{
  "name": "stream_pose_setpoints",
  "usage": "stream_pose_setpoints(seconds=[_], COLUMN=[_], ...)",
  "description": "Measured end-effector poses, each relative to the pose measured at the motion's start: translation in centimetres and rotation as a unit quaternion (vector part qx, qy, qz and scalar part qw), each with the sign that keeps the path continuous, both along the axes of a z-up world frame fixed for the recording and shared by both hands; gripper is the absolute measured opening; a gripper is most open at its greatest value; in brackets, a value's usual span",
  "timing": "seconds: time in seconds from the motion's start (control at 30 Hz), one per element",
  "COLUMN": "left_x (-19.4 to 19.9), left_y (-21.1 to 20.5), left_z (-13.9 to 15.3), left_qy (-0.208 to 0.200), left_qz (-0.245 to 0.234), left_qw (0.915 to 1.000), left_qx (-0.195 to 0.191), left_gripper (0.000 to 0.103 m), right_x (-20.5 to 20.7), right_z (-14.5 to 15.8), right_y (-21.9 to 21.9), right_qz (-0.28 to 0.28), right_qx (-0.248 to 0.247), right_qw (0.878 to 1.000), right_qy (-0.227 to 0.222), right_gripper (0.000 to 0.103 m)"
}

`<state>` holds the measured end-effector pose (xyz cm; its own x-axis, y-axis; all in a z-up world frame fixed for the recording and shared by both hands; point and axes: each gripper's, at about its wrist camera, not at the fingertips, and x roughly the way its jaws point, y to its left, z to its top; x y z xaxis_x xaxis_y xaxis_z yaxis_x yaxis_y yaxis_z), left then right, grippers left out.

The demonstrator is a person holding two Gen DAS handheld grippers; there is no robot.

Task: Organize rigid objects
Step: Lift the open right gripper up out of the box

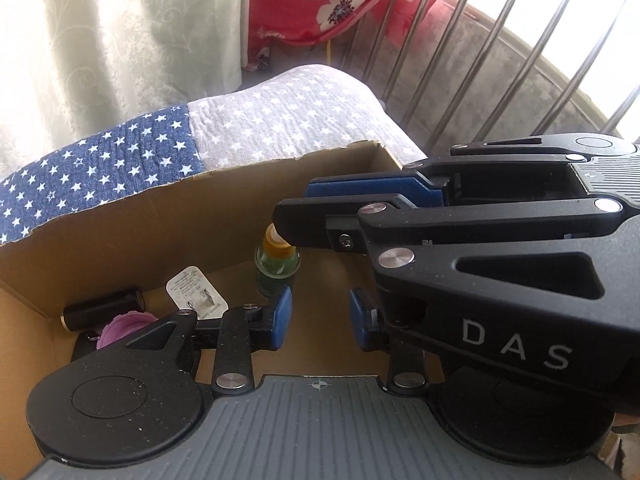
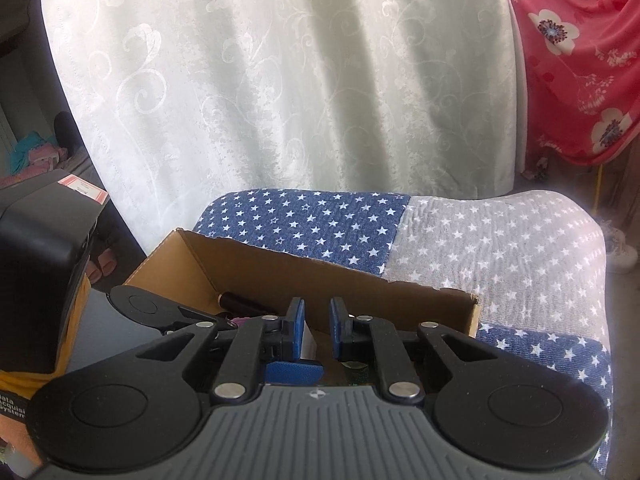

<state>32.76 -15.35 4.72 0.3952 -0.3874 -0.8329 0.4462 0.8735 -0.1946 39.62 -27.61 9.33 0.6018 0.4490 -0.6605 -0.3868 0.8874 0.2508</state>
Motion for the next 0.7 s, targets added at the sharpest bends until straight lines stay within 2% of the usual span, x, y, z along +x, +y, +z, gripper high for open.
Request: stream_pose_setpoints(seconds=[0.27, 0.47, 0.57, 0.63, 0.7], left_x=[-4.2, -10.4, -14.7, -17.2, -19.6], left_y=[2.7, 6.7, 8.9, 10.0, 11.2], left_z=[3.9, 7.1, 7.7, 7.4, 6.7], left_qy=[-0.042, -0.098, -0.139, -0.162, -0.183], left_qz=[0.000, 0.003, 0.012, 0.018, 0.027], left_qw=[0.9991, 0.9946, 0.9891, 0.9854, 0.9814], left_qx=[-0.004, -0.034, -0.048, -0.048, -0.051], left_gripper=[0.068, 0.078, 0.085, 0.088, 0.090], right_x=[-6.8, -13.5, -16.9, -18.8, -20.3], right_z=[3.7, 5.3, 5.3, 5.2, 4.9], right_y=[-2.4, -2.7, -2.0, -1.5, -0.8], right_qz=[-0.013, -0.003, 0.000, 0.003, 0.003], right_qx=[0.062, 0.100, 0.111, 0.118, 0.127], right_qw=[0.998, 0.993, 0.992, 0.990, 0.988], right_qy=[-0.029, -0.056, -0.066, -0.077, -0.083], right_gripper=[0.017, 0.020, 0.034, 0.048, 0.054])
